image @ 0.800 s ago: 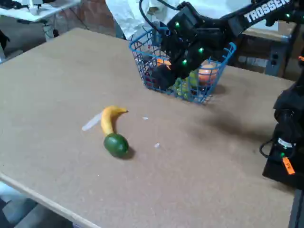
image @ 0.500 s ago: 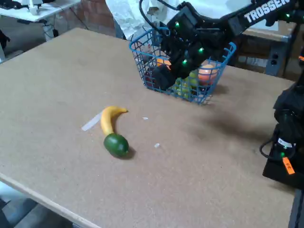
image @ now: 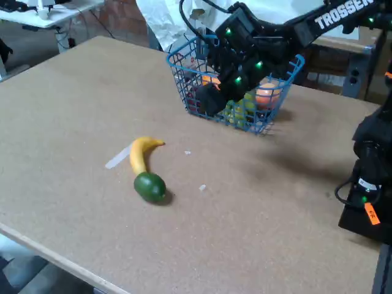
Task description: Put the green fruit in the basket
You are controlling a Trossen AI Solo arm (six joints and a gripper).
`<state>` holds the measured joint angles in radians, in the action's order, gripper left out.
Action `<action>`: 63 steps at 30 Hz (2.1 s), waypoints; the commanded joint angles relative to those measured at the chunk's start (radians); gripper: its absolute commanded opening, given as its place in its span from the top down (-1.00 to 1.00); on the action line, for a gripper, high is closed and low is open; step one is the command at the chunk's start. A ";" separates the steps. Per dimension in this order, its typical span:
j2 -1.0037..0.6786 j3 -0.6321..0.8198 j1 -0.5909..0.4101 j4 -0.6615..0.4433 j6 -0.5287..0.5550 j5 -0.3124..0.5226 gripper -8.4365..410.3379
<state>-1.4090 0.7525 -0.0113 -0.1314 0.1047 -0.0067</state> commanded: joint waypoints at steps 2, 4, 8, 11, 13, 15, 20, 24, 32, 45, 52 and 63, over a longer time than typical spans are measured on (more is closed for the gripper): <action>0.008 0.001 0.001 0.010 0.061 -0.016 -0.09; 0.017 0.001 0.001 0.010 0.083 -0.041 -0.09; 0.045 0.001 0.001 0.011 0.098 -0.087 -0.09; 0.072 0.001 0.002 0.016 0.126 -0.148 -0.09; 0.089 0.001 0.003 0.016 0.163 -0.176 -0.09; 0.101 0.001 0.011 0.021 0.195 -0.203 -0.09; 0.107 0.001 0.051 0.036 0.214 -0.221 -0.09; 0.107 0.001 0.092 0.045 0.238 -0.220 -0.14; 0.107 0.001 0.133 0.069 0.228 -0.206 -0.59; 0.044 0.061 0.243 0.008 0.203 -0.076 -0.95; -0.138 0.272 0.316 -0.204 0.198 -0.026 -0.95; -0.383 0.420 0.367 -0.281 0.275 -0.027 -0.95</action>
<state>-1.7359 1.1549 0.3412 -0.4049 0.3489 -0.0372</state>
